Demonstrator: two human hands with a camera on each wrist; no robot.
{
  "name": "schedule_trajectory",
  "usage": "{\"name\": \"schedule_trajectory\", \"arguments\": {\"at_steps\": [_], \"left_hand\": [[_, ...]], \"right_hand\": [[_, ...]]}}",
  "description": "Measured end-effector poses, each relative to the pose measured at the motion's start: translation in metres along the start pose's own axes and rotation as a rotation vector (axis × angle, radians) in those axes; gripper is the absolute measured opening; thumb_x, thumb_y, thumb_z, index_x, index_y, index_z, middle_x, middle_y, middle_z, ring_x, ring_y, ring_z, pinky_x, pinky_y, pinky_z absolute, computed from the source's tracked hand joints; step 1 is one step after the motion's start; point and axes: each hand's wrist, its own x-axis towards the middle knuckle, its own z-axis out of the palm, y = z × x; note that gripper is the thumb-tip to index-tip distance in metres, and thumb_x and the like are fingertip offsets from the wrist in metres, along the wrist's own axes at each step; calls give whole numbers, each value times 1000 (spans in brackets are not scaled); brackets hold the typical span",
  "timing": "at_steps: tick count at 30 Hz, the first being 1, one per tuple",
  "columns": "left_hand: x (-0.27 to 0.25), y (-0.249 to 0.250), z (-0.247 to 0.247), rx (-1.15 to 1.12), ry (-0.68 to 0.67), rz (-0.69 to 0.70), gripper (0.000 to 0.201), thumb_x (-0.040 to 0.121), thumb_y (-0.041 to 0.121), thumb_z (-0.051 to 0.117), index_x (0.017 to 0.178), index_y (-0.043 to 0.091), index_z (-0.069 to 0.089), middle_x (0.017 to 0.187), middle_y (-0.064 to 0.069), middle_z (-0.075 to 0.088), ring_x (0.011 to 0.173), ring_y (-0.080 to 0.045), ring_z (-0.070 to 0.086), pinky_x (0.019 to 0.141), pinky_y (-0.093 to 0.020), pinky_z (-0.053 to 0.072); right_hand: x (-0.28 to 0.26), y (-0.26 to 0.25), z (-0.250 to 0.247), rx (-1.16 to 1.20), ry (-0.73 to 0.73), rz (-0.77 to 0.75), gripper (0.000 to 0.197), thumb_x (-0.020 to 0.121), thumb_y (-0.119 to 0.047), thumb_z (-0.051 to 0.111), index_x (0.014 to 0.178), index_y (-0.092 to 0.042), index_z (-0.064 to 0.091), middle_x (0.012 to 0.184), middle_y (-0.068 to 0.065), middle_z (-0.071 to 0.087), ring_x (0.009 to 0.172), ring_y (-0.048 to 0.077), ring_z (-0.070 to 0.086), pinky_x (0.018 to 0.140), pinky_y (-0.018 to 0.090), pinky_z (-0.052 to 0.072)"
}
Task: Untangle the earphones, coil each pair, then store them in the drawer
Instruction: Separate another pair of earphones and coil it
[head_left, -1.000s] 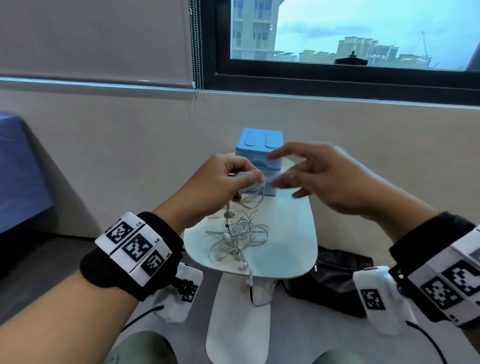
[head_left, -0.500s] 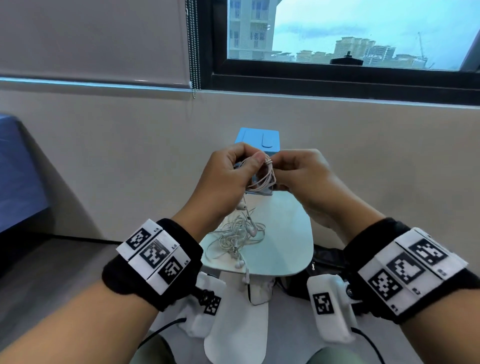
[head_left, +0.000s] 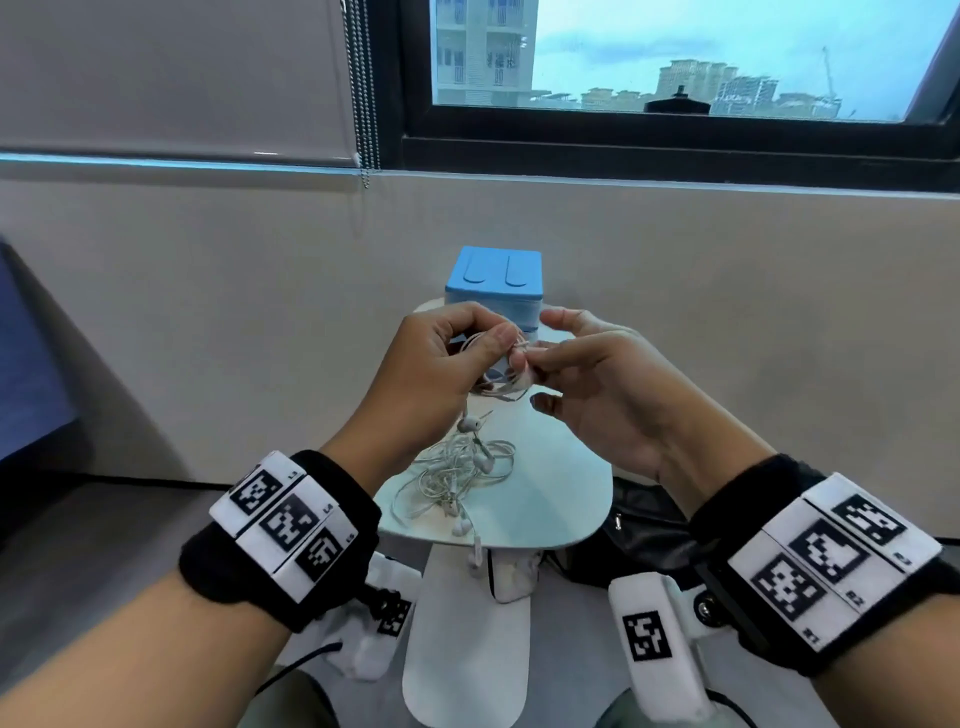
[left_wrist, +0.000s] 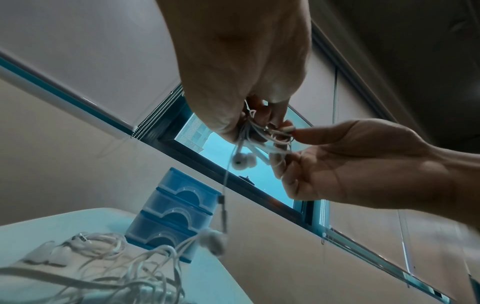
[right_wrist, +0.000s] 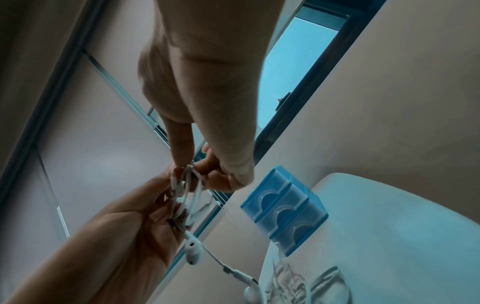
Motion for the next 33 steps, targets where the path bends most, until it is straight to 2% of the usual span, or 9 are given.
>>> {"name": "schedule_trajectory", "arguments": {"at_steps": [4, 6, 9, 13, 15, 19, 27, 30, 33], "left_hand": [[-2, -5, 4, 30, -17, -41, 14, 100, 23, 67, 92, 13, 75, 89, -9, 75, 72, -12, 66, 63, -46, 58], [0, -6, 6, 42, 3, -45, 14, 99, 20, 68, 90, 12, 75, 84, -7, 75, 67, -10, 64, 61, -38, 57], [5, -8, 7, 66, 44, -53, 14, 97, 18, 69, 88, 12, 77, 74, 1, 72, 58, -5, 59, 60, -24, 48], [10, -12, 7, 100, 57, -72, 13, 96, 19, 71, 88, 11, 78, 78, -2, 71, 55, -3, 58, 58, -25, 50], [13, -13, 9, 100, 65, -87, 13, 96, 18, 72, 87, 11, 78, 78, -3, 71, 54, -4, 58, 57, -27, 50], [17, -15, 10, 105, 58, -99, 14, 96, 22, 72, 87, 12, 77, 75, 0, 70, 57, -7, 63, 55, -29, 51], [22, -6, 7, 40, 0, -74, 16, 98, 17, 69, 93, 3, 74, 76, -1, 67, 53, -7, 58, 58, -24, 52], [23, -3, 7, 5, -18, -69, 15, 98, 15, 69, 93, 1, 74, 75, -3, 66, 53, -11, 58, 59, -26, 54], [26, -1, 8, -27, -13, -84, 15, 98, 12, 69, 93, -1, 73, 72, -5, 66, 54, -15, 60, 60, -31, 57]], "right_hand": [[3, 5, -7, -161, -81, -15, 62, 88, 11, 64, 139, -16, 42, 97, 8, 67, 89, 21, 61, 75, 34, 39], [6, 5, -10, -381, -45, -109, 63, 88, 11, 68, 138, -17, 42, 87, 11, 64, 79, 18, 63, 76, 34, 44], [11, 2, -10, -734, -18, -249, 51, 95, 1, 66, 140, -19, 51, 97, 22, 73, 83, 19, 69, 79, 32, 56], [16, 3, -12, -1002, -14, -298, 28, 99, -9, 62, 125, -18, 68, 93, 16, 77, 88, 34, 70, 85, 49, 57], [16, 6, -14, -917, -21, -276, 31, 96, -2, 64, 124, -14, 68, 90, 14, 77, 79, 38, 64, 76, 46, 55], [17, 9, -17, -559, -16, -167, 35, 93, 4, 66, 125, -11, 66, 91, 12, 66, 81, 16, 62, 72, 27, 49], [18, 4, -18, -41, -43, 12, 40, 92, 1, 56, 129, -13, 61, 87, 4, 69, 78, 16, 62, 71, 32, 38], [19, 4, -13, -73, -49, 4, 44, 85, -8, 68, 127, -17, 59, 90, 2, 67, 78, 13, 60, 72, 33, 35], [23, 6, -11, -313, 41, -137, 63, 72, -6, 83, 129, -15, 58, 91, 5, 69, 77, 11, 63, 73, 29, 40]]}}
